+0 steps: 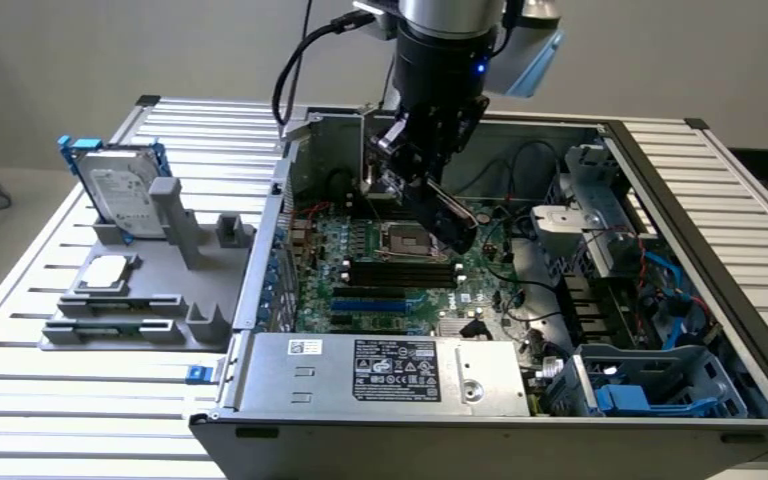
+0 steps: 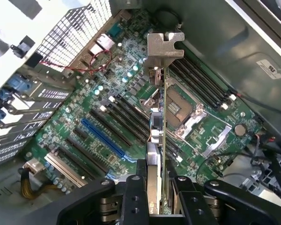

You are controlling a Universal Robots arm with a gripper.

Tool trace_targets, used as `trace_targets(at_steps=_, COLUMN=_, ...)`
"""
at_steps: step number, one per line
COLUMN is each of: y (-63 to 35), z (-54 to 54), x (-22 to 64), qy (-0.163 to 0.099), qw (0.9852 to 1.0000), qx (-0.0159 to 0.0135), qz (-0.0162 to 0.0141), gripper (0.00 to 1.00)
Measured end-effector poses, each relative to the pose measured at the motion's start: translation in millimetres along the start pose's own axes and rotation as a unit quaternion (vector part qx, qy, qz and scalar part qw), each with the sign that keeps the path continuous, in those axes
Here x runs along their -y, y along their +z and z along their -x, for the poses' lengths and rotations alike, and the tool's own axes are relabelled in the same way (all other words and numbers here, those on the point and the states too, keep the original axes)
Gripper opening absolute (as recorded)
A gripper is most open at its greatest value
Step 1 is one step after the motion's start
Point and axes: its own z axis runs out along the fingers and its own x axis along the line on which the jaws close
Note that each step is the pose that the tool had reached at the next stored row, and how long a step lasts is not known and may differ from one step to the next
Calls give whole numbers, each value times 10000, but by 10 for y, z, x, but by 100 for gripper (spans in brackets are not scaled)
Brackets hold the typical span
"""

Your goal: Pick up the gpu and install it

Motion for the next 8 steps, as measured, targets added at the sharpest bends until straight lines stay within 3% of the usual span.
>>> trace_targets(at_steps=4, y=24, z=-1, x=1, qy=-364, qw=9993, qx=-15, qz=19, gripper=26)
trace_targets(at_steps=8, y=46, z=-2, x=2, qy=-722, qw=9974, qx=-29, qz=37, gripper=26)
